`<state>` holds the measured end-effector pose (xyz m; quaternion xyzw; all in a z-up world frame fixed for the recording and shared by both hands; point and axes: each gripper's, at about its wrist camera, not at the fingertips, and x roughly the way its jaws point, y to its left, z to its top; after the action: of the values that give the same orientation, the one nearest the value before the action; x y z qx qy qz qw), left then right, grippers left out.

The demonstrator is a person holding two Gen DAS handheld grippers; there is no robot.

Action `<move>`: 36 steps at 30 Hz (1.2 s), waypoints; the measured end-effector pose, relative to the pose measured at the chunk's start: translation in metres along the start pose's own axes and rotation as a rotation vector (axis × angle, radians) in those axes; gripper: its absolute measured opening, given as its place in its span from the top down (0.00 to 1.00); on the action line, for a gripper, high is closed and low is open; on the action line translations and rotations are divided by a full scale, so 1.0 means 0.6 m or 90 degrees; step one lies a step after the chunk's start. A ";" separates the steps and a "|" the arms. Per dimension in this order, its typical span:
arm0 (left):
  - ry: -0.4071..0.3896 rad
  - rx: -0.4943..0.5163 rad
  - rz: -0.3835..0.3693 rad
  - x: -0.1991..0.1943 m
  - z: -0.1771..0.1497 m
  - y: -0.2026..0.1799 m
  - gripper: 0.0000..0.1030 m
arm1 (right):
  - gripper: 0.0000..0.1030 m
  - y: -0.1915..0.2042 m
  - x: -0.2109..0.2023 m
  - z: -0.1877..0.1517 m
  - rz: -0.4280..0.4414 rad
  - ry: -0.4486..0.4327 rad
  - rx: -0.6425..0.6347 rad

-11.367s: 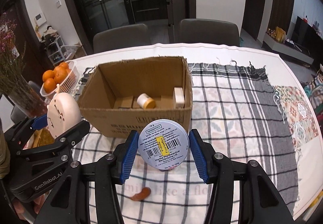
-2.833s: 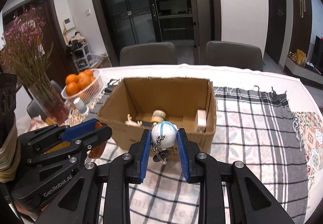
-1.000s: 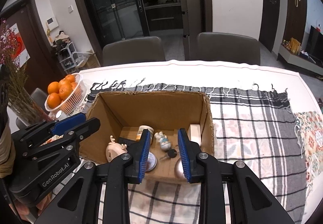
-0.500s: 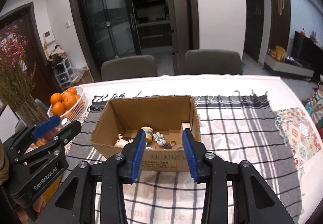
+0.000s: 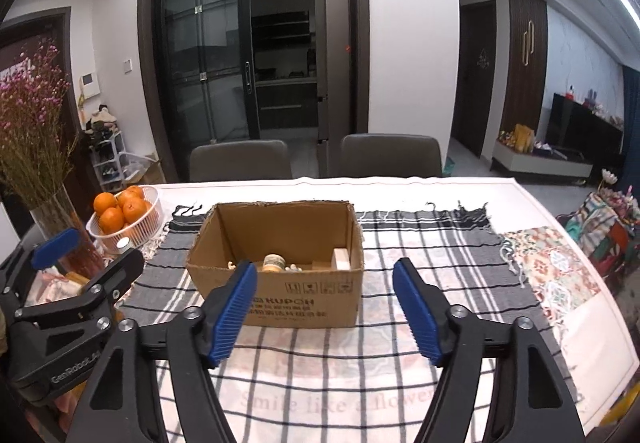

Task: Organize rigid objects

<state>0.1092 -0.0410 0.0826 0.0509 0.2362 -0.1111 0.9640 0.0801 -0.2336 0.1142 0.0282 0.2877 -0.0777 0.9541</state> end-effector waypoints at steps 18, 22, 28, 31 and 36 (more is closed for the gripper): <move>0.003 0.009 0.051 -0.065 -0.068 0.003 0.00 | 0.18 -0.006 -0.055 -0.079 -0.013 0.007 0.037; 0.010 0.004 0.048 -0.069 -0.075 0.006 0.00 | 0.18 -0.004 -0.057 -0.086 -0.014 0.015 0.036; 0.007 -0.002 0.057 -0.077 -0.078 0.011 0.00 | 0.18 0.002 -0.064 -0.088 -0.014 0.010 0.035; 0.004 -0.006 0.060 -0.078 -0.077 0.014 0.00 | 0.18 0.007 -0.068 -0.086 -0.017 0.005 0.031; 0.002 -0.007 0.062 -0.078 -0.077 0.015 0.00 | 0.18 0.009 -0.070 -0.083 -0.016 0.003 0.029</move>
<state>0.0502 -0.0167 0.0643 0.0569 0.2353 -0.0628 0.9682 0.0191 -0.2176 0.0959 0.0468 0.2887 -0.0965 0.9514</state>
